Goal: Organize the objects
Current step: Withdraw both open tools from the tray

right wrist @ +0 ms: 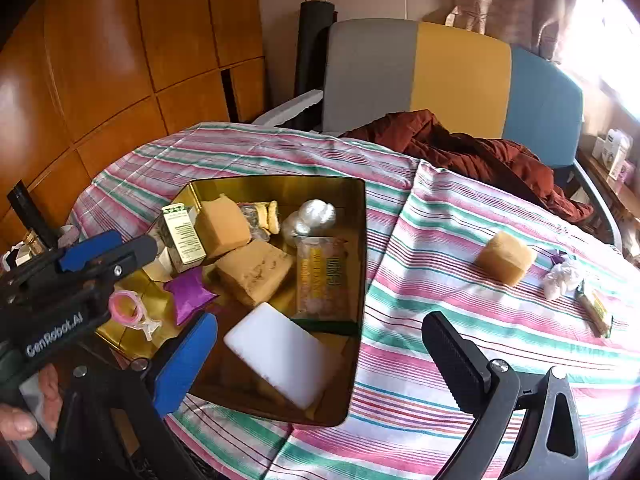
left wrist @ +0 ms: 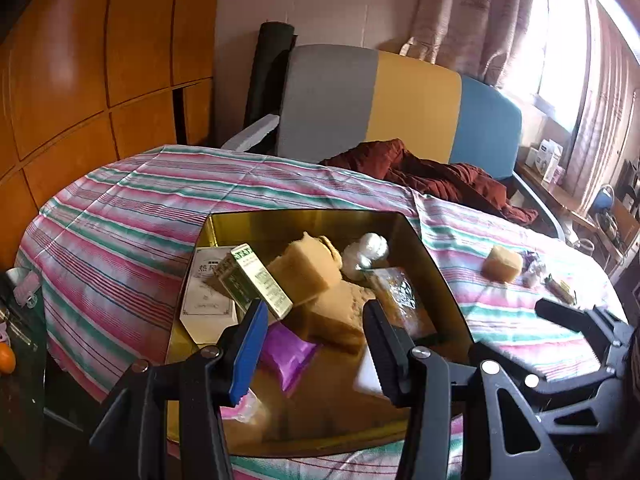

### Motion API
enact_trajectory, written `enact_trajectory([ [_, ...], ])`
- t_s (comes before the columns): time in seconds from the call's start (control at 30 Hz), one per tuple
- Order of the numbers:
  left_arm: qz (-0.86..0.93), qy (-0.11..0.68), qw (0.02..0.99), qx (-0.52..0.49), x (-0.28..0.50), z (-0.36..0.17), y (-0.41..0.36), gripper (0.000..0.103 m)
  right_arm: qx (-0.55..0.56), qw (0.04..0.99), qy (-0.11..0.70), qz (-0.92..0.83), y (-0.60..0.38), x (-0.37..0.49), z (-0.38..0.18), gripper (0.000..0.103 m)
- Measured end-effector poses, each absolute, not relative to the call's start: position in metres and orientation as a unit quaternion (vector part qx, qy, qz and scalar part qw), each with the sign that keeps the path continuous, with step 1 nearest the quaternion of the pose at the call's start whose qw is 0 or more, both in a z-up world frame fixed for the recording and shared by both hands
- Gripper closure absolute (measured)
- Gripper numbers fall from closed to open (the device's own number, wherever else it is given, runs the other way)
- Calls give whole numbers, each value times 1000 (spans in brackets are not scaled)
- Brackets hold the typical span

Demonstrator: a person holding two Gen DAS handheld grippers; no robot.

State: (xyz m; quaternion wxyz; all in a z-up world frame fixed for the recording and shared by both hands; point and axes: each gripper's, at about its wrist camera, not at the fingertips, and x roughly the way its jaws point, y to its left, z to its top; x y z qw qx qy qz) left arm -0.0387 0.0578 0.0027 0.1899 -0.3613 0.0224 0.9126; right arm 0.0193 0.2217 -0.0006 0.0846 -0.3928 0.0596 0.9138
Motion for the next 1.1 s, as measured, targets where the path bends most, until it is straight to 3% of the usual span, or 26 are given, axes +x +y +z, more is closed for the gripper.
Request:
enact_trajectory([
  [1.1, 881, 114, 276, -366, -4, -2, 142, 53, -445, 209, 159, 856, 388, 79, -32, 0],
])
